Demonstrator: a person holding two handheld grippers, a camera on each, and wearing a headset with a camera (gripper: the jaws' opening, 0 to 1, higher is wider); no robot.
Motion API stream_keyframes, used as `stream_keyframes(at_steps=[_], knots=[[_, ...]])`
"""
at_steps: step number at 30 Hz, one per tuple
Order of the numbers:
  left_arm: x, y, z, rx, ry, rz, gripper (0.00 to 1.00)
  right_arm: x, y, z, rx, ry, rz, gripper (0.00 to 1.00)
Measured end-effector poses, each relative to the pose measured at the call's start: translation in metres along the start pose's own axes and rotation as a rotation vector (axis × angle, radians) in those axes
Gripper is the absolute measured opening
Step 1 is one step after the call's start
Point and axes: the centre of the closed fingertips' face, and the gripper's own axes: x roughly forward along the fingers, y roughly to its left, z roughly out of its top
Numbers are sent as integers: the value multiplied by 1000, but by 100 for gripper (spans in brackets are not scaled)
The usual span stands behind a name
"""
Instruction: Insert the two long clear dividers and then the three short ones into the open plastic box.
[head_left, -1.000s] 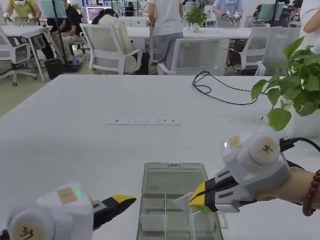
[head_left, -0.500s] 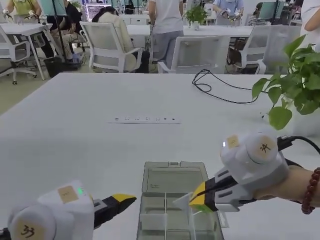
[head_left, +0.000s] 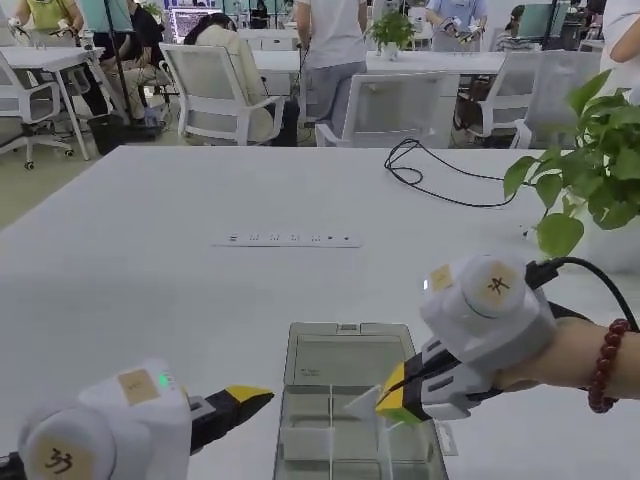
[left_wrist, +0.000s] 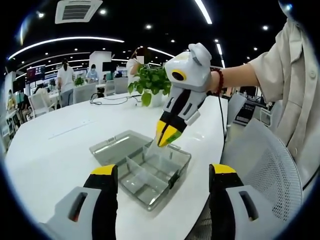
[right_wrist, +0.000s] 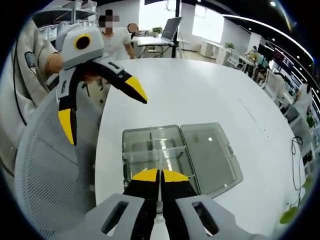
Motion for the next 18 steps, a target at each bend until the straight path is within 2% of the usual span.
stream_keyframes(at_steps=[12, 18], knots=[[1, -1, 0, 6, 2, 0, 75, 12, 6, 6, -106, 48, 35, 2], [1, -1, -1, 0, 2, 4, 75, 15, 7, 7, -113, 48, 44, 2]])
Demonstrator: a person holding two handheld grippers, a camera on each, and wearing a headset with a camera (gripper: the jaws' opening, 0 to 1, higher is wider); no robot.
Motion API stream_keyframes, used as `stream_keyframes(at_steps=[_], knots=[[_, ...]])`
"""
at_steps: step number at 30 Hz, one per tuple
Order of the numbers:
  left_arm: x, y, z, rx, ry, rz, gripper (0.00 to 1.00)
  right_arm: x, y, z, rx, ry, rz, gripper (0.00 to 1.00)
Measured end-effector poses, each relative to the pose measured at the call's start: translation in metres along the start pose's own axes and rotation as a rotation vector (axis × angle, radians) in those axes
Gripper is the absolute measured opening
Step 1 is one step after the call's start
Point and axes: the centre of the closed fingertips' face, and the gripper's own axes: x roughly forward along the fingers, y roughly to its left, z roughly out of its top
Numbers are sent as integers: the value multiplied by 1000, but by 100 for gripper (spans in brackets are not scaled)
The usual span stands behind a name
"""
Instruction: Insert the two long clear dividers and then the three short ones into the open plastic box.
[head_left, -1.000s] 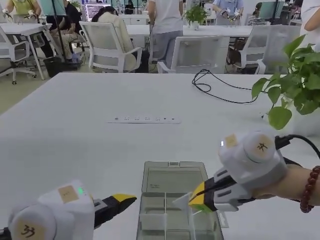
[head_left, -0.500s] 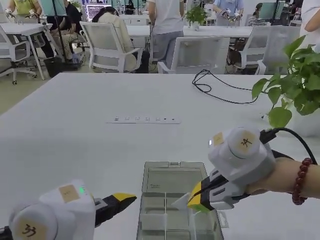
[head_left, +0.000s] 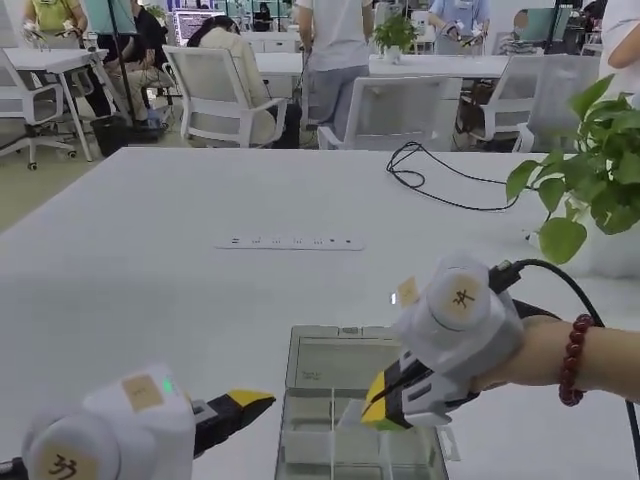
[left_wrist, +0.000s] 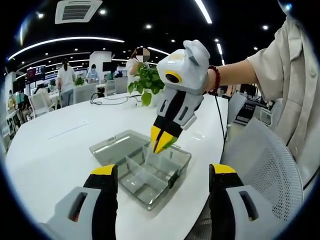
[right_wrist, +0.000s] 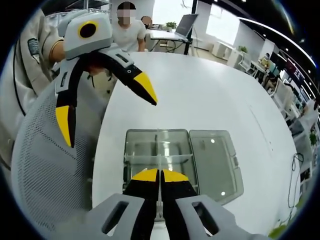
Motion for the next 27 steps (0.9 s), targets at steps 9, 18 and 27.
stream_keyframes(at_steps=[9, 18, 27], knots=[[2, 0, -1, -3, -1, -2, 76, 4, 1, 1, -16, 4, 8, 2], [3, 0, -2, 1, 2, 2, 76, 15, 1, -3, -10, 28, 22, 2], [3, 1, -2, 1, 0, 3, 76, 28, 2, -10, -8, 68, 37, 2]])
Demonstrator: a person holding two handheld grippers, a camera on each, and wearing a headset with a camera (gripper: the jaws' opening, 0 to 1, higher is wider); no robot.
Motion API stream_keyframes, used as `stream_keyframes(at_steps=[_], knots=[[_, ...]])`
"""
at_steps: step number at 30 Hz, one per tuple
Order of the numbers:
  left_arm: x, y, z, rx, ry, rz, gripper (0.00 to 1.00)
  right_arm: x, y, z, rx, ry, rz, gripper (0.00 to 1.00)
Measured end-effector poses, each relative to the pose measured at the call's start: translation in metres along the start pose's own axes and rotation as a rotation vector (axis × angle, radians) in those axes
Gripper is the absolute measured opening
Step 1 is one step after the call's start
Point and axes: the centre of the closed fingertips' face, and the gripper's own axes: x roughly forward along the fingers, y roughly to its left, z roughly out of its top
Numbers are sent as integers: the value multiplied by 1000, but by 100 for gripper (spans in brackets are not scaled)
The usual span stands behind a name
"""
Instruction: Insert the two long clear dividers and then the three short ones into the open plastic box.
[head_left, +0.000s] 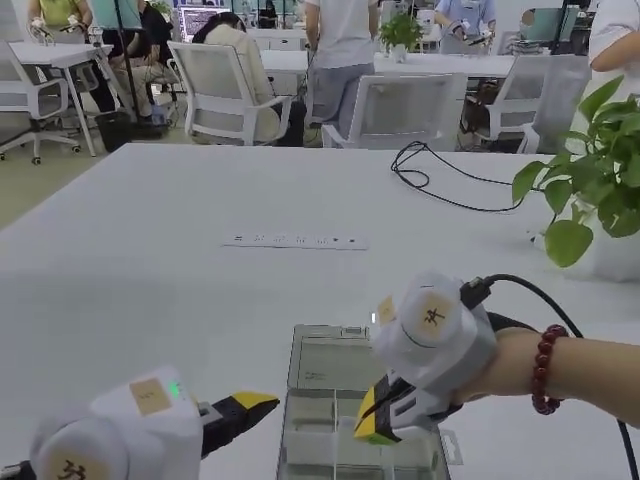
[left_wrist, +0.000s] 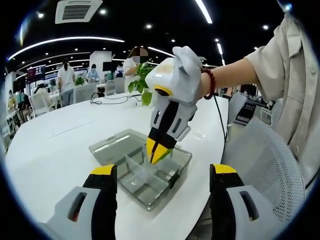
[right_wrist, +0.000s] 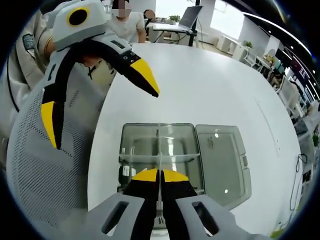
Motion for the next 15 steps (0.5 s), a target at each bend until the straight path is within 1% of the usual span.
stream_keyframes(at_steps=[6, 15], knots=[[0, 1, 0, 5, 2, 2, 77, 9, 0, -5, -22, 37, 0, 2], [-2, 4, -1, 12, 5, 13, 77, 20, 0, -13, -27, 75, 7, 2]])
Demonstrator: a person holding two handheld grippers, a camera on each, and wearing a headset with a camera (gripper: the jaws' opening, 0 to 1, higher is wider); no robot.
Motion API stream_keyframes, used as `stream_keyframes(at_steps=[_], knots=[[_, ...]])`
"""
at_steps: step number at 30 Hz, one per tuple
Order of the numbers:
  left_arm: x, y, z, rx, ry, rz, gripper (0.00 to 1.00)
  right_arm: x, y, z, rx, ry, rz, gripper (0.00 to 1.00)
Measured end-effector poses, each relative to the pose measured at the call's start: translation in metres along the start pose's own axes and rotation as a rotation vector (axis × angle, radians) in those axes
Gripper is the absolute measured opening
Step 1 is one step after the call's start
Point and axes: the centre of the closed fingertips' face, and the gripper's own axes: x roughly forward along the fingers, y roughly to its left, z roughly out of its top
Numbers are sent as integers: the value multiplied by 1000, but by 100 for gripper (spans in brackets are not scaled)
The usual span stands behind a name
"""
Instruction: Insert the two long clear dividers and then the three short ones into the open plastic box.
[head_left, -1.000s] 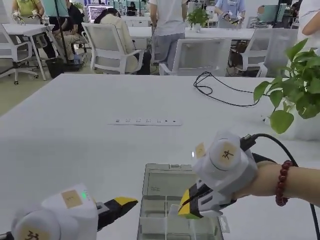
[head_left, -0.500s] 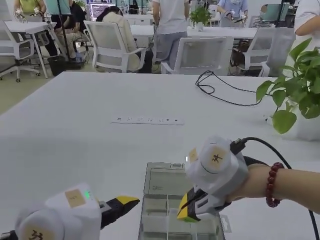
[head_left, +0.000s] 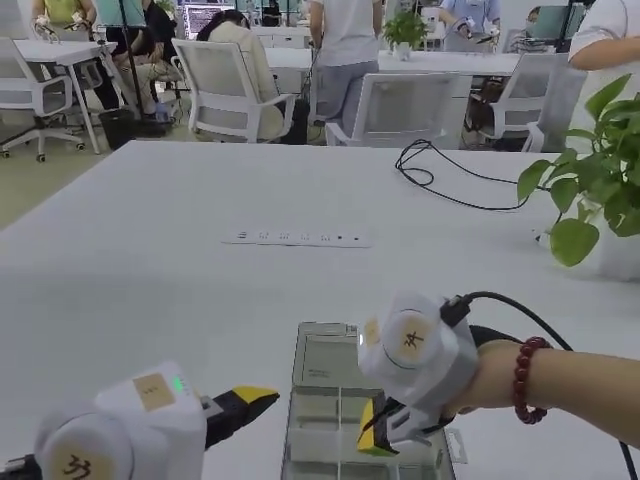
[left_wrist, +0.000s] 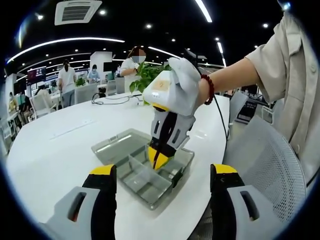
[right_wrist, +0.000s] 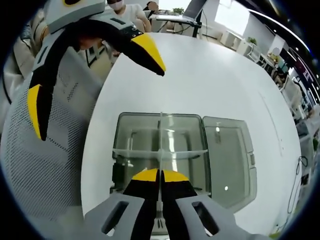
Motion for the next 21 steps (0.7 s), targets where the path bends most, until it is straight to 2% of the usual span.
stream_keyframes(at_steps=[12, 16, 21], knots=[[-3, 3, -3, 1, 7, 15, 78, 2, 0, -3, -13, 34, 13, 2], [-4, 5, -2, -1, 1, 26, 79, 5, 1, -5, -27, 61, 5, 2], [-5, 6, -2, 3, 3, 33, 81, 6, 0, -6, -4, 66, 15, 2]])
